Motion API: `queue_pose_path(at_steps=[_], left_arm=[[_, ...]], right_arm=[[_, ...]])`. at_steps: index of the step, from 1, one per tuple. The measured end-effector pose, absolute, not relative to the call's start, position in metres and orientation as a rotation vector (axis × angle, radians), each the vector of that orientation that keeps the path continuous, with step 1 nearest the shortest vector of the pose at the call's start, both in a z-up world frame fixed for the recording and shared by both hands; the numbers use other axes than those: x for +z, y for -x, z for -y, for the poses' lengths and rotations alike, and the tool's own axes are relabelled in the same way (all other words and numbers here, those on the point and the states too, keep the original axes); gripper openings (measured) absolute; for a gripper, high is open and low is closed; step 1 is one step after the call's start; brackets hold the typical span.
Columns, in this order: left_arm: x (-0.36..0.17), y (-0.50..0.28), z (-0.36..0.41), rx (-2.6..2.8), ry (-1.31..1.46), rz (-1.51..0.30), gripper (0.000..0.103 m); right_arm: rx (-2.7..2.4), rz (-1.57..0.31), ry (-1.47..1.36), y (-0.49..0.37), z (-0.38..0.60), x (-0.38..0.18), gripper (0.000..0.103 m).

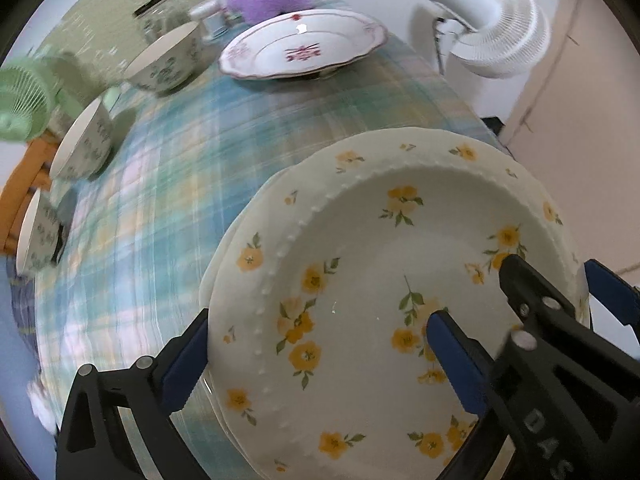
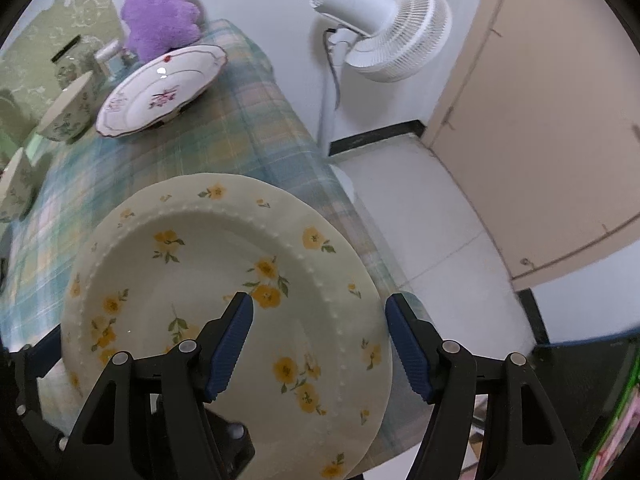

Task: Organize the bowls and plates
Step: 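Settle the beaded-rim plate flat on the stack, still gripping its rim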

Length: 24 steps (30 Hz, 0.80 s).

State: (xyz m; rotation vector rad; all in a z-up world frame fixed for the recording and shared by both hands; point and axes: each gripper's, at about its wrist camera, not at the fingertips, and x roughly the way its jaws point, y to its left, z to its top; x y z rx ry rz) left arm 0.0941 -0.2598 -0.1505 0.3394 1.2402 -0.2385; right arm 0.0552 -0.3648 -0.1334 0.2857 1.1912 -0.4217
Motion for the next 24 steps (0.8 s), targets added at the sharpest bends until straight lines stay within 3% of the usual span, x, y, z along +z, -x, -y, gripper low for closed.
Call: queue_pose_path(at_steps=[7,15,24], left_arm=[[-0.151,-0.093,0.255,-0.142,-0.279,-1.309,0.103],[-0.153,-0.093,0.255,-0.107,-0.256,-1.337,0.103],[-0.151,-0.094,0.254,-0.132,-0.240,-1.332,0.103]], right_arm=[[-0.247,-1.217,-0.290,-0.057,0.376,-0.129,0.070],[-0.194,-1.259,-0.252,-0.058,0.385,-0.127,0.050],[-0.167,-1.276,-0.237,-0.065,0.388,-0.134,0.050]])
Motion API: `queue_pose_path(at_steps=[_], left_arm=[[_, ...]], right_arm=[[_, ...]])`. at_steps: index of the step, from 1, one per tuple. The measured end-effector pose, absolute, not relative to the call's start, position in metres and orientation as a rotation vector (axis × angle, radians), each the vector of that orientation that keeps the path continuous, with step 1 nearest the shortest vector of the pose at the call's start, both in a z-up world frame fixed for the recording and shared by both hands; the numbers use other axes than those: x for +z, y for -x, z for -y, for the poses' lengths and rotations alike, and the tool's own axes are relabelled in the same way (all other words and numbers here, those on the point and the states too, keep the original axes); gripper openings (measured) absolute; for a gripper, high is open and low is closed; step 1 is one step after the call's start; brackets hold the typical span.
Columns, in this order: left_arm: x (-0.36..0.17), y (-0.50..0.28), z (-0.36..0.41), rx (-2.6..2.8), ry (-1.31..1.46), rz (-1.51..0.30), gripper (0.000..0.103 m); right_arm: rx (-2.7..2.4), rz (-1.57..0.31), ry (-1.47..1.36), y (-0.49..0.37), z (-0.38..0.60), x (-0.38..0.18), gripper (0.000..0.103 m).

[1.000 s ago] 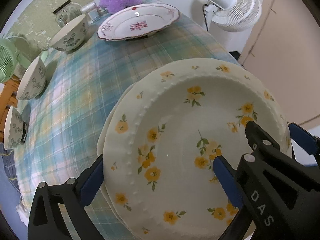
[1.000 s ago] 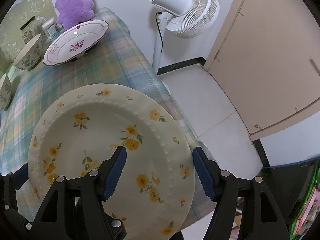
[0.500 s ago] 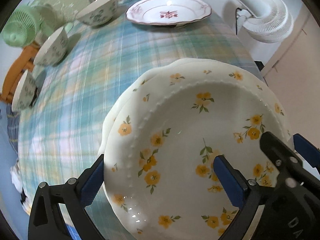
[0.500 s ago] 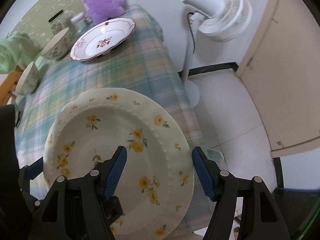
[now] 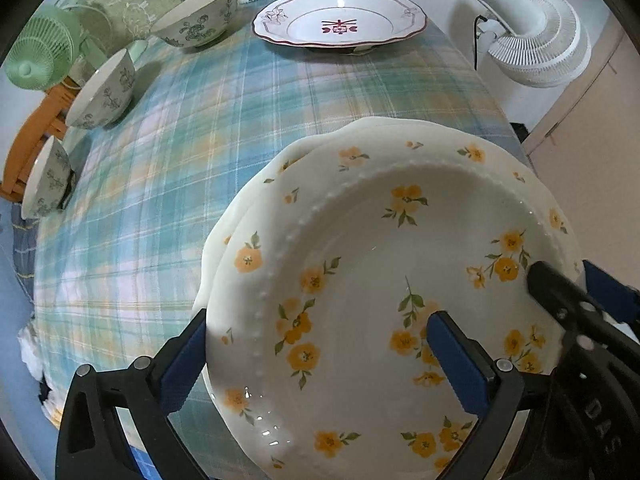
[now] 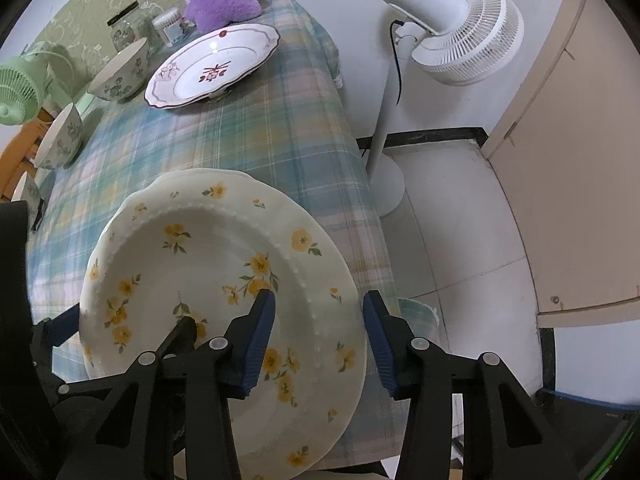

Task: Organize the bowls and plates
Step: 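Settle the beaded-rim plate flat on the stack, still gripping its rim, then open both grippers and move them to the red-trimmed white plate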

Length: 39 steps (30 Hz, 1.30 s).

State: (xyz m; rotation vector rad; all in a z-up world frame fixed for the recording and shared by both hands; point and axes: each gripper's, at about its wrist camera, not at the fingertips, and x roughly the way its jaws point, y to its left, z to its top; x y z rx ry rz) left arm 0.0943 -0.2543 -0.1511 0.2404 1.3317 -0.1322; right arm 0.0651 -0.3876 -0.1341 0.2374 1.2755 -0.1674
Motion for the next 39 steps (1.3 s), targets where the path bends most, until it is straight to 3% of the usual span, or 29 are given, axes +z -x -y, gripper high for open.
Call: queue_pose_path(at_steps=[4,13,20,39], left_arm=[[-0.150,-0.092,0.253,-0.128,-0.225,-1.308,0.103],[-0.153,-0.091,0.256,-0.134,-0.167,-1.303,0.103],[-0.149,-0.083,0.270,-0.101,-0.291,-1.202,0.103],[-0.140,-0.085,0.236,-0.100,-0.125,-1.261,0.103]], right_arm=[[-0.134,-1.292,-0.261,-0.070,0.391,-0.144,0.052],[-0.149,-1.276,-0.222,-0.065,0.397,-0.135,0.043],[-0.156,-1.255,-0.178,-0.063,0.391,-0.131,0.042],[-0.142,-1.281,-0.148,-0.079,0.374,-0.139,0.046]])
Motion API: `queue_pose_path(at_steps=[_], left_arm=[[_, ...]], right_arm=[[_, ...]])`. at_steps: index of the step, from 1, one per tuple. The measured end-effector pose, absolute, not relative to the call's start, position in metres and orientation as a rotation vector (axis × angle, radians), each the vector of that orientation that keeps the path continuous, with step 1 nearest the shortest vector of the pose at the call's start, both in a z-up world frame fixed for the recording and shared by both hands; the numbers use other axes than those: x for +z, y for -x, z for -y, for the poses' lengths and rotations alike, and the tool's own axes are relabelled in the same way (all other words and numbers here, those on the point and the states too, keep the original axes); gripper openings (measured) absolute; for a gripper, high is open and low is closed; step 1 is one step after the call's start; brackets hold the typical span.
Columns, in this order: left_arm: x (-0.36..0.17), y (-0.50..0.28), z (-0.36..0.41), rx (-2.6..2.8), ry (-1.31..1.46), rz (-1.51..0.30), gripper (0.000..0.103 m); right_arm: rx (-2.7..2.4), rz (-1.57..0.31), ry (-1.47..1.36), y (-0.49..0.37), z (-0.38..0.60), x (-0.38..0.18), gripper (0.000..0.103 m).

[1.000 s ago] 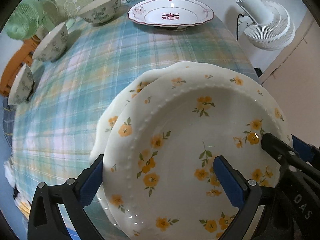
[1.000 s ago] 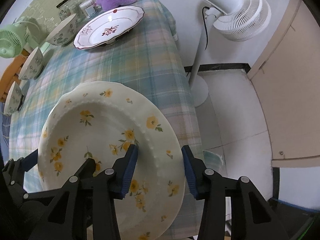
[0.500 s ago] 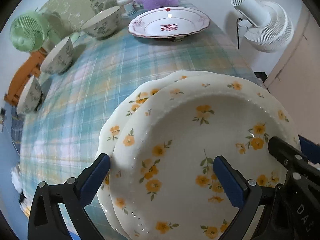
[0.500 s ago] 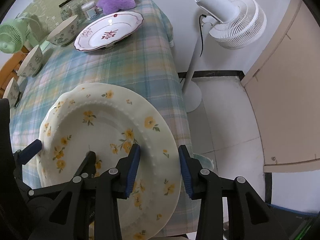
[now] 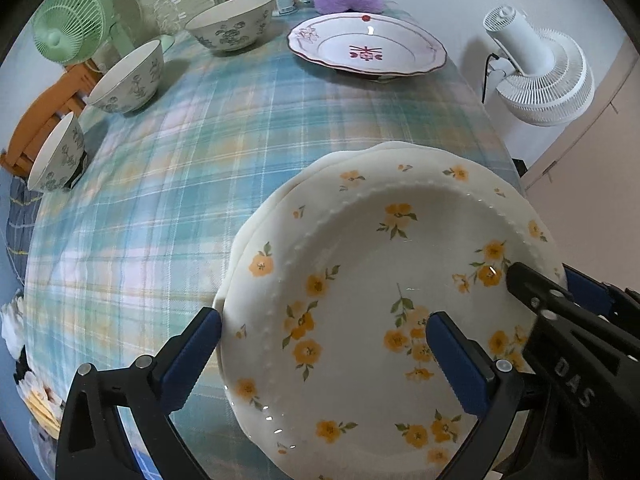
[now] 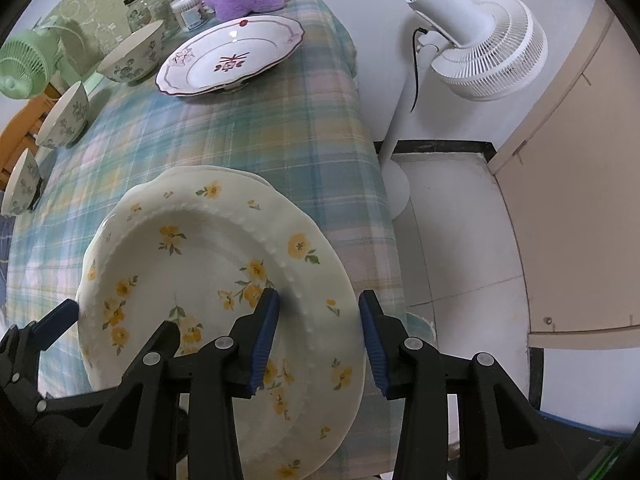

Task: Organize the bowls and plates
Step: 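Open both grippers and move them to the red-trimmed white plate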

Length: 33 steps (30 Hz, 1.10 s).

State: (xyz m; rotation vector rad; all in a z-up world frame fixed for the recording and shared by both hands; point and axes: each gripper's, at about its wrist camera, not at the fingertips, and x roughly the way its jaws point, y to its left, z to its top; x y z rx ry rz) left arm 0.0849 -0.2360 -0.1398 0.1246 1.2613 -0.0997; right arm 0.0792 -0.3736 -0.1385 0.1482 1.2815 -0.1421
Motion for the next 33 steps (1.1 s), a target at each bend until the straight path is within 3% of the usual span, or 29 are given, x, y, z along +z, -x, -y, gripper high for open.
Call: queue_pose_path(at_steps=[4,6,8,11,24,33], left_arm=[[-0.133,-0.084,0.230,-0.128,-0.104,-1.259,0.103],[-0.128,-0.085,0.226,-0.149,-0.092,-1.254,0.103],[-0.121,-0.086,0.221,-0.171,-0.084,-1.243,0.103],[-0.107,-0.089,0.213,-0.210,-0.072,-1.218,0.103],[-0.046,-0.133,0.188,-0.239,-0.053,-1.057,0.101],[-0.049,-0.187,0.200,-0.125,-0.008,-1.022,0.098]], right_arm=[[-0.160,-1.283,-0.129,-0.084,0.368,-0.138,0.048],[-0.157,-1.270,-0.121,-0.084,0.365,-0.133,0.054],[-0.170,-1.242,-0.116,-0.083,0.361,-0.123,0.069],[-0.195,-1.194,-0.110,-0.080,0.354,-0.105,0.074],[-0.197,-1.016,-0.159,-0.107,0.329,-0.035,0.074],[-0.112,-0.980,-0.134,-0.171,0.339,-0.030,0.074]])
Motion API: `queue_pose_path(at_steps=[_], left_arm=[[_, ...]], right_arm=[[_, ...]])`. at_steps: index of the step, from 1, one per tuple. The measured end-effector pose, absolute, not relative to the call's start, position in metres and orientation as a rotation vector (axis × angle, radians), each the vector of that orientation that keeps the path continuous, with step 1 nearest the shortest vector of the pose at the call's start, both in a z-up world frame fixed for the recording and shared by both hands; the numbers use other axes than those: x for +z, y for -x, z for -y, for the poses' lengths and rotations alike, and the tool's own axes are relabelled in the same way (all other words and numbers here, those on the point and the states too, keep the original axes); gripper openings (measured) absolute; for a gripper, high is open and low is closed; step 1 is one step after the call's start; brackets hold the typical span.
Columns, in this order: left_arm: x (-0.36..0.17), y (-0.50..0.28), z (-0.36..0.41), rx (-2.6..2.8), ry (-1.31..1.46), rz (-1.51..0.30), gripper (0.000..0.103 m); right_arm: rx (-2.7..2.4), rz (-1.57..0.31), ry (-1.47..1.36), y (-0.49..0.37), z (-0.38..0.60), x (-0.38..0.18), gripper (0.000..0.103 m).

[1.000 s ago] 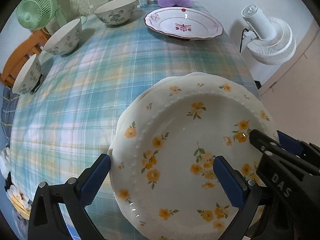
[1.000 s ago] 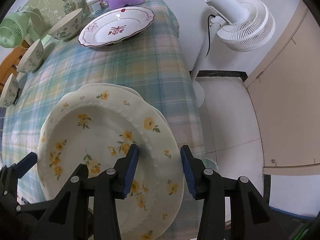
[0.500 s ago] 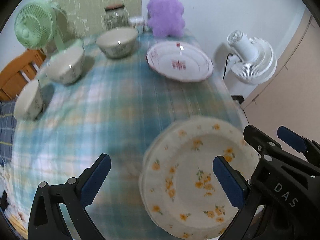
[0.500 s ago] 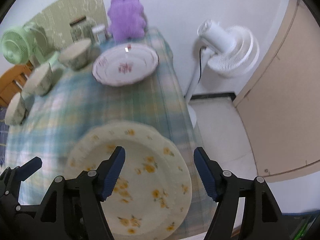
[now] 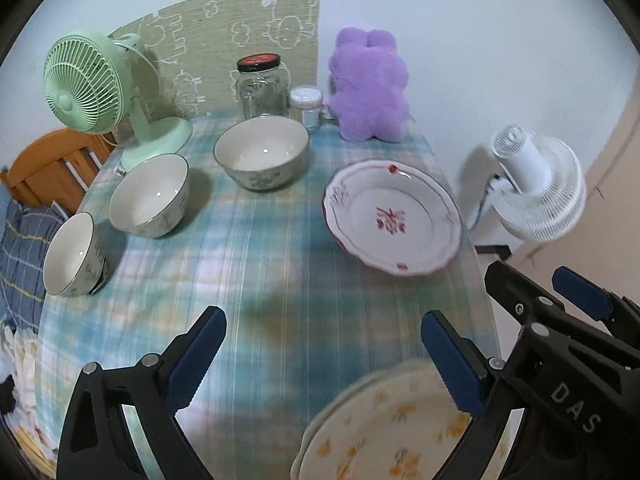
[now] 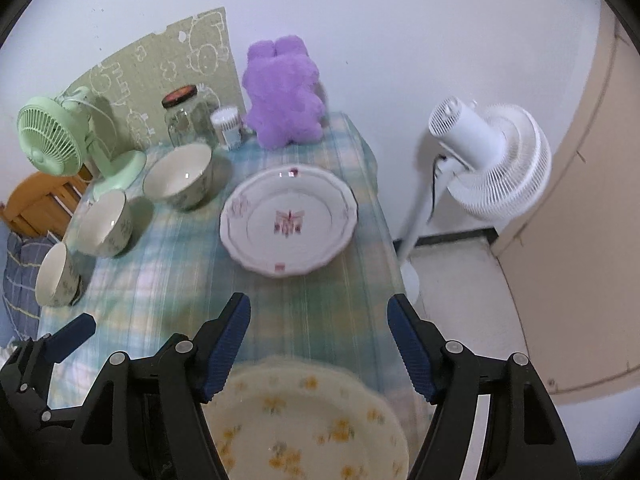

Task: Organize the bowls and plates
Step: 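Open both grippers and move them to the red-trimmed white plate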

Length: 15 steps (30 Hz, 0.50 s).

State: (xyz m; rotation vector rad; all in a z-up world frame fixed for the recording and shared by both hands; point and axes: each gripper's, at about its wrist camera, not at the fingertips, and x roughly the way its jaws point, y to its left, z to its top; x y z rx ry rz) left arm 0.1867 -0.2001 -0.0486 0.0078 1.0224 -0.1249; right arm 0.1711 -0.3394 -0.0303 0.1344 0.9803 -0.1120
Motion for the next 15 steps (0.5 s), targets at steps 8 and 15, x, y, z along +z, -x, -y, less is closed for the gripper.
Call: queue_pose_path(at_steps=[8,15], left_arm=[[-0.072,-0.238,0.223,-0.033,0.007,-0.994,0.093],[-0.102,-0.282,0.239,-0.010,0.010,-1.024,0.092]], right_arm=[[-0.082,-0.967,-0.090,-0.236,0.356,-0.052,0.074],[-0.070,-0.997,-0.107,-0.280,0.368,-0.084,0.074]])
